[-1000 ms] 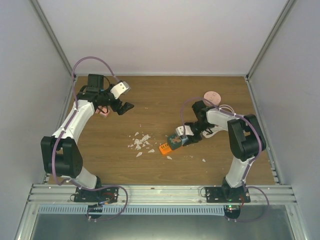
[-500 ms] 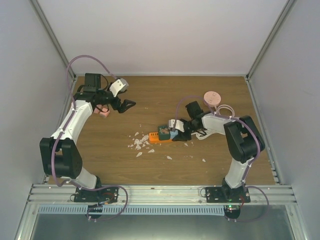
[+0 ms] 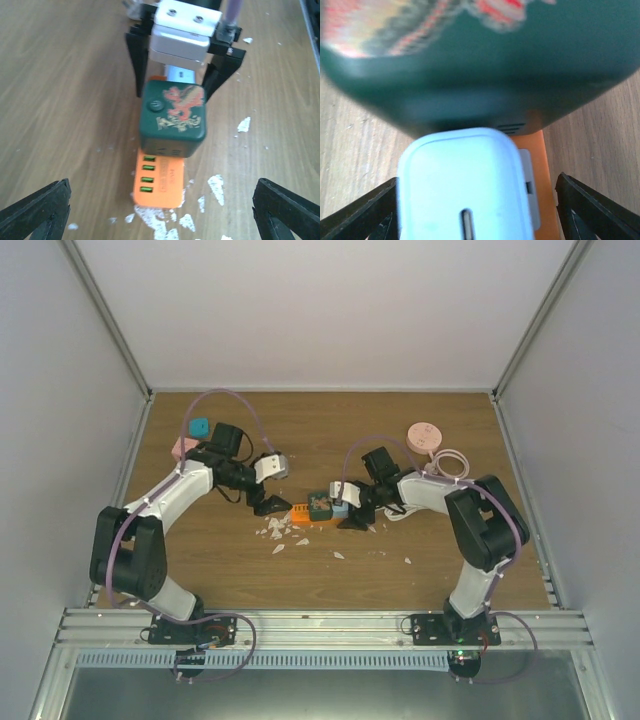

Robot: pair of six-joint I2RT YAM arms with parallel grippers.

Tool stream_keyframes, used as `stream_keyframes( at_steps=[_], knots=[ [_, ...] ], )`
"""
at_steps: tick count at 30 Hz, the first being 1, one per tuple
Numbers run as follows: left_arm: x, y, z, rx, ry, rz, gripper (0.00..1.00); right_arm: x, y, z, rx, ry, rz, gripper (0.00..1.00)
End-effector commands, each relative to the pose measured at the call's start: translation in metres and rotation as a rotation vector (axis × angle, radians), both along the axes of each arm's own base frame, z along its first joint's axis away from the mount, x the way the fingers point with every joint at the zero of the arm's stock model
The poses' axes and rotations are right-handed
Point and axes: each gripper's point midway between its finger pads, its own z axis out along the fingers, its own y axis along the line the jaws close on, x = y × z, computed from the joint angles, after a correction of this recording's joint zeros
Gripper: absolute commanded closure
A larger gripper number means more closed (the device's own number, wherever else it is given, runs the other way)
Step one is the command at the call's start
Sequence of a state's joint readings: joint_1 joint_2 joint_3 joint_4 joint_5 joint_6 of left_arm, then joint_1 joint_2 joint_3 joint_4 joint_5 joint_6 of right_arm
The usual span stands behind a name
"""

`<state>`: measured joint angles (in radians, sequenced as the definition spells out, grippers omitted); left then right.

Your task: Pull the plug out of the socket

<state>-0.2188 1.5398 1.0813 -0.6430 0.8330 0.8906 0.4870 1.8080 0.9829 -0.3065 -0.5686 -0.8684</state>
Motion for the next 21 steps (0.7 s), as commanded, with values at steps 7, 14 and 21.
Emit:
stream_keyframes(
  at_steps=[7, 14, 21],
  knots=[
    [-0.022, -0.038, -0.019, 0.0, -0.062, -0.153, 0.01, -0.012, -0.007, 0.041, 0.072, -0.026, 0.059, 0.18],
    [-0.019, -0.056, -0.038, 0.031, -0.032, -0.141, 0.03, -0.011, 0.001, 0.059, 0.136, -0.037, 0.056, 0.35],
    [-0.012, -0.07, -0.049, 0.057, -0.031, -0.132, 0.05, -0.009, 0.002, 0.045, 0.103, -0.033, 0.054, 0.47]
  ],
)
